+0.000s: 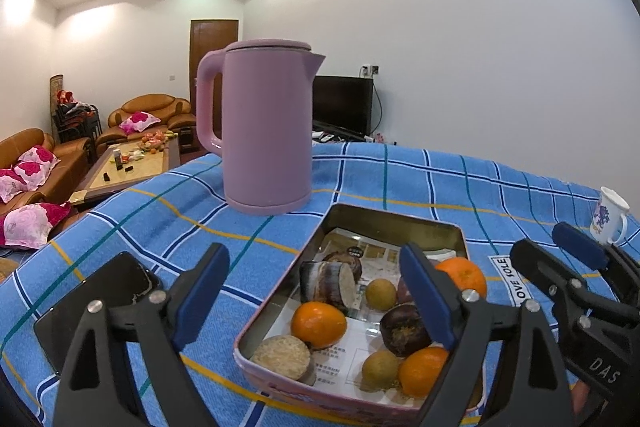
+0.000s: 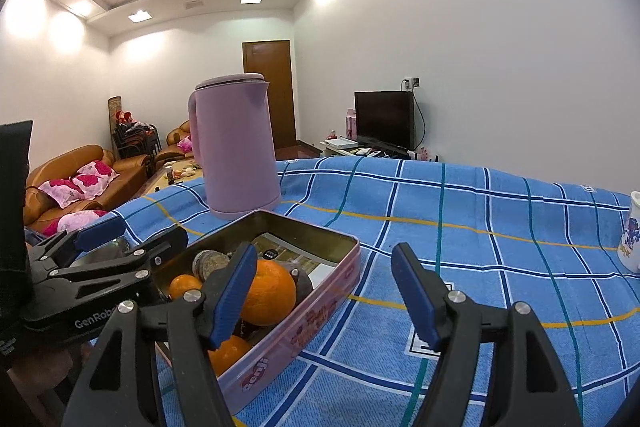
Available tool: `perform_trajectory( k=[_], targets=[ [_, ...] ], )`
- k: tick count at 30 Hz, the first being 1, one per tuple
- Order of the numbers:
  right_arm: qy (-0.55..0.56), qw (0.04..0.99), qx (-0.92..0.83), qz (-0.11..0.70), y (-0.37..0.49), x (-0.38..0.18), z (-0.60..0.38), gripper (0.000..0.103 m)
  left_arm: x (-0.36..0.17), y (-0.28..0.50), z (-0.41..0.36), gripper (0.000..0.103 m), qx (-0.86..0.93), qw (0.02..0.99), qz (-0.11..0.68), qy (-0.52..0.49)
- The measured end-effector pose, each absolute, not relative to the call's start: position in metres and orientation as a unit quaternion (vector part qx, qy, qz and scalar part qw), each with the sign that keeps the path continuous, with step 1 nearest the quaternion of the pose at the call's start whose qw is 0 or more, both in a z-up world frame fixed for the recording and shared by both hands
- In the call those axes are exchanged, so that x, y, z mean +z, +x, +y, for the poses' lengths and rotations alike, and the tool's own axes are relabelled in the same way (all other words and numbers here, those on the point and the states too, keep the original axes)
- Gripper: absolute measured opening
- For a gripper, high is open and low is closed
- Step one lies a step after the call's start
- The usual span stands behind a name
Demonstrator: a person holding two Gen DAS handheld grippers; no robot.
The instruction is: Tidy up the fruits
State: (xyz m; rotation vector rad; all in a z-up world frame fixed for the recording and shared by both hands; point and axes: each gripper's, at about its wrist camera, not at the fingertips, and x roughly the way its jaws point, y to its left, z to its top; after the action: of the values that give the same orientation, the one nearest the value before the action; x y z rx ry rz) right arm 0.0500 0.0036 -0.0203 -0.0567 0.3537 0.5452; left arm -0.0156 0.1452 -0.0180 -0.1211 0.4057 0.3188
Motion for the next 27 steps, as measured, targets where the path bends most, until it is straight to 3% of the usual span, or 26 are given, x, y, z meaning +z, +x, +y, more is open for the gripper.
perform_trajectory(
  k=[12, 27],
  targets=[
    [-0.028, 0.948, 0.265, 0.175, 0.0510, -0.0202, 0.0037, 0.072, -0.0180, -0.0177, 0.1439, 0.089, 0.158, 0.965, 0.202, -0.060],
    [-0.027, 0.955, 0.242, 0.169, 0.0529, -0.0198, -0.0011, 0.073, -0.0191, -0.0136, 0.1366, 0.103, 0.166, 0.965, 0.199, -0.043]
  ],
)
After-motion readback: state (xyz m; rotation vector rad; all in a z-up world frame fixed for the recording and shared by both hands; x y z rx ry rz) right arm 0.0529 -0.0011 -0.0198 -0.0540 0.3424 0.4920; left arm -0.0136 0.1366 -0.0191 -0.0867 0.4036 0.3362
